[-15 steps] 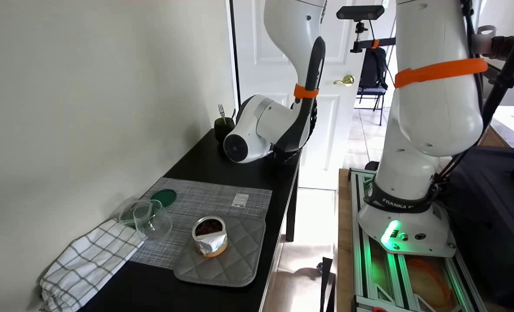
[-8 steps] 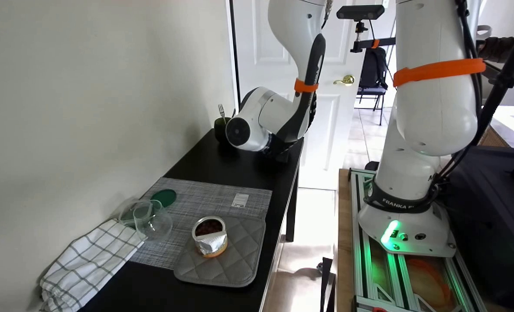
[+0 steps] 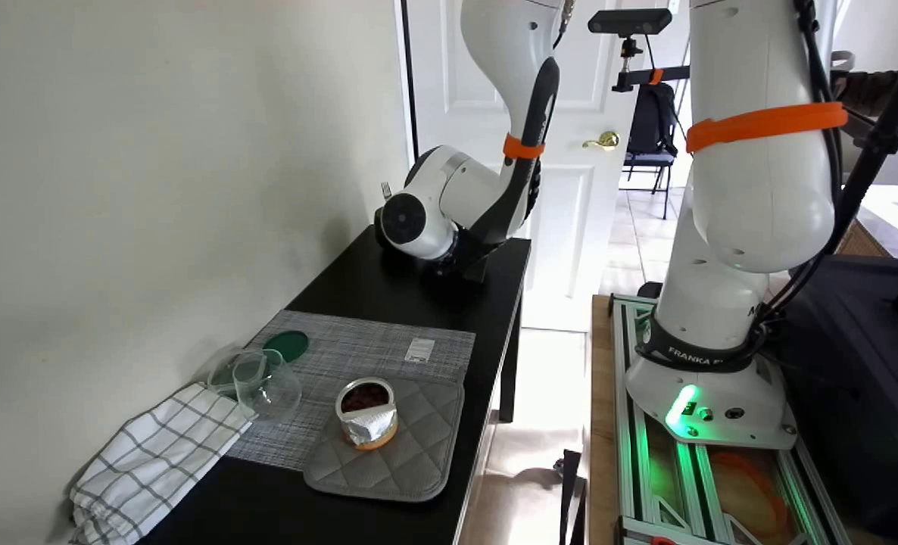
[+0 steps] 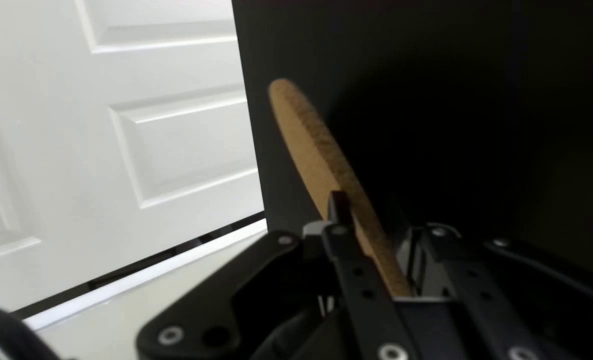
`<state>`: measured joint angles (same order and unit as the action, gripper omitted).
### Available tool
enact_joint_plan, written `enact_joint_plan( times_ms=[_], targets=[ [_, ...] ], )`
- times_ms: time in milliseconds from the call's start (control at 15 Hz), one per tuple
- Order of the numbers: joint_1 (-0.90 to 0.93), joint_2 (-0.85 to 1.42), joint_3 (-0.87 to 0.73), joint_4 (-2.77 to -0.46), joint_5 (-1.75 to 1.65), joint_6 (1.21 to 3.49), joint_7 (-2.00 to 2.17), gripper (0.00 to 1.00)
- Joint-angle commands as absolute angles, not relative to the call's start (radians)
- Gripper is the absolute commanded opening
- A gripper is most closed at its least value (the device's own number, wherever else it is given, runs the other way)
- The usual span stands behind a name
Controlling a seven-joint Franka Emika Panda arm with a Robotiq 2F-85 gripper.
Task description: Move the circular object to the right
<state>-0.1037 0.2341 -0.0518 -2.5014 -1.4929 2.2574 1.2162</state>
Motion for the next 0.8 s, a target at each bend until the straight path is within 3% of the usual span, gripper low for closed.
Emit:
enact_joint_plan(
  times_ms=[0, 333, 733],
  targets=[
    [-0.106, 0.259, -0.050, -2.484, -1.505, 2.306, 1.230, 0.59],
    [-0.105, 0.175, -0.026, -2.535, -1.396, 2.396, 1.113, 0.97],
    [-0.123, -0.039, -0.054, -2.674, -1.143, 2.667, 0.988, 1.00]
  ],
)
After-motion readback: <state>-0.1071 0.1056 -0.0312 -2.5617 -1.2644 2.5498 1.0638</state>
